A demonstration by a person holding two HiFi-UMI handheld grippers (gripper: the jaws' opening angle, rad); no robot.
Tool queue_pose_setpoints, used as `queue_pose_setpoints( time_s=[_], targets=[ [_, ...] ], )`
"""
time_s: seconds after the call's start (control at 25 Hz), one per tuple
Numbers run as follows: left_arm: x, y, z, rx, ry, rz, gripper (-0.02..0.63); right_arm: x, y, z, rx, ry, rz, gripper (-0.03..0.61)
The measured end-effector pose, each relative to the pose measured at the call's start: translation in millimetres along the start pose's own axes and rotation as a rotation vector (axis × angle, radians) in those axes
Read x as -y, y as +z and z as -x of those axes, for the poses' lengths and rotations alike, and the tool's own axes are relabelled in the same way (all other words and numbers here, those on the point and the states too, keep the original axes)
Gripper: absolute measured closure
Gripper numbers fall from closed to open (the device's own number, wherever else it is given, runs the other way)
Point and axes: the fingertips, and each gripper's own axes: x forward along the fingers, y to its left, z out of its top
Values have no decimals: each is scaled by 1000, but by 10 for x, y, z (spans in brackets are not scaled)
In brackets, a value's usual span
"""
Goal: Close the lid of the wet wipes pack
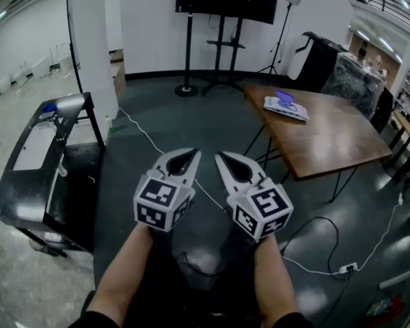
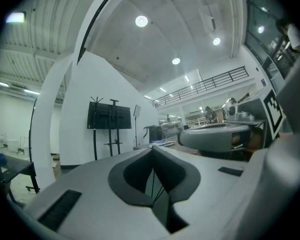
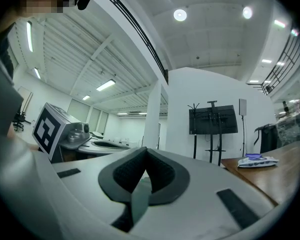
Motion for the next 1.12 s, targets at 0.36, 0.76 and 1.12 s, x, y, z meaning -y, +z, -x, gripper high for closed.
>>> queue_pose_setpoints(
  time_s=[0.36,0.76,1.12],
  targets=[
    [-393,-148,-812,-27,-19,-27,607,705,-261,-544,-7,-22,-30,568],
    [-706,-335,-1653,-53,-71,-11,607,1356,-447,-1144,-4,-45,-41,568],
    [-655,-215,-2183,-36,-106,-4,607,1856,-264,-1168,-10,-107,-29,568]
  ],
)
